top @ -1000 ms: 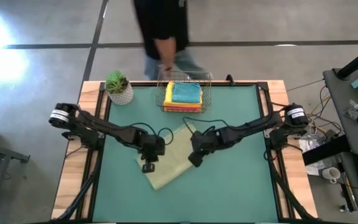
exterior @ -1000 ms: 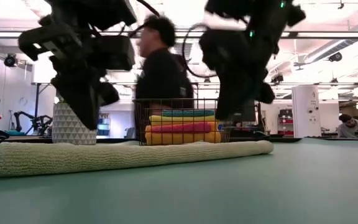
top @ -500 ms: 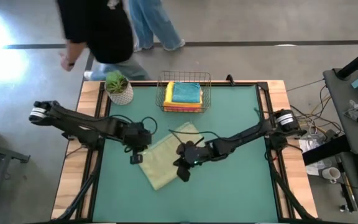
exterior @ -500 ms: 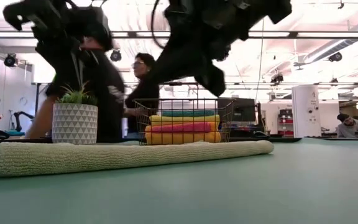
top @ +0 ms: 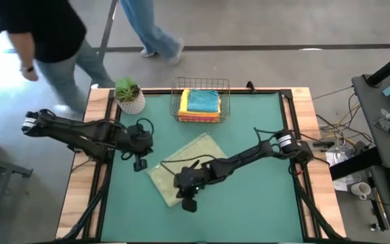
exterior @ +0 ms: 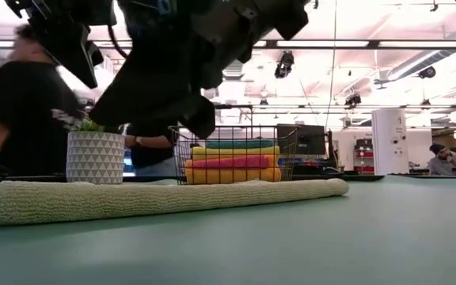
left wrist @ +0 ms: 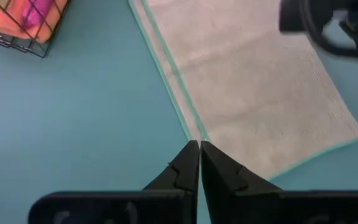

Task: Fold microfiber towels
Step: Fold the green microfiber towel

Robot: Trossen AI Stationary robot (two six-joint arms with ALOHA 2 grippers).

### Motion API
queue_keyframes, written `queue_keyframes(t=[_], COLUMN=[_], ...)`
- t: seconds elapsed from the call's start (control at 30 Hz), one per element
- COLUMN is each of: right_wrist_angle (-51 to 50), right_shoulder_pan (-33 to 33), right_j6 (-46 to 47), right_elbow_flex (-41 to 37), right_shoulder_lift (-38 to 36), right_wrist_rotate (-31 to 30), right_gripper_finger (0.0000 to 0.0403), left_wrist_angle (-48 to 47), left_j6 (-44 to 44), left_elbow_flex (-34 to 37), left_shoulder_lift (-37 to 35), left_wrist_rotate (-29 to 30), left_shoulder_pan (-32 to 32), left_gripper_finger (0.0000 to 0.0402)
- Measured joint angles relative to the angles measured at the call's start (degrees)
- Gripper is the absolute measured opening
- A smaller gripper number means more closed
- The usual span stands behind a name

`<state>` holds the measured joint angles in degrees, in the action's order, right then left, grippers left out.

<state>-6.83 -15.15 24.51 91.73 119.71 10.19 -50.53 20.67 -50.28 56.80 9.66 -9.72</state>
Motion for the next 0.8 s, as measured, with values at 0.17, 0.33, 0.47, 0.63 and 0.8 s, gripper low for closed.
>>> queue_keyframes(t=[0.17, 0.33, 0.47, 0.63, 0.8], right_wrist_angle=[-1.2, -1.5, -5.8, -13.7, -23.0], right_shoulder_pan=[0.3, 0.3, 0.3, -0.9, -2.8], right_j6=[-1.0, 0.4, 2.6, 3.4, 2.0], right_elbow_flex=[1.3, 2.2, 1.8, 1.8, 1.8], right_shoulder_lift=[3.6, 4.8, 5.1, 3.8, 1.7], right_wrist_rotate=[3.5, 3.3, 3.3, 3.3, 3.3], right_gripper_finger=[0.0008, 0.0008, 0.0008, 0.0008, 0.0008], left_wrist_angle=[-0.7, -1.6, -2.2, -2.9, -2.9], left_j6=[0.1, 1.5, 1.6, 1.6, 1.6], left_elbow_flex=[0.0, 0.1, 0.3, 1.2, 1.2], left_shoulder_lift=[-0.9, -0.2, 0.8, 1.7, 2.4], left_wrist_rotate=[0.1, 0.1, 0.1, 0.0, -0.1], left_shoulder_pan=[0.0, 0.0, 0.0, 0.0, 0.0], left_gripper_finger=[0.0002, 0.0002, 0.0002, 0.0002, 0.0002])
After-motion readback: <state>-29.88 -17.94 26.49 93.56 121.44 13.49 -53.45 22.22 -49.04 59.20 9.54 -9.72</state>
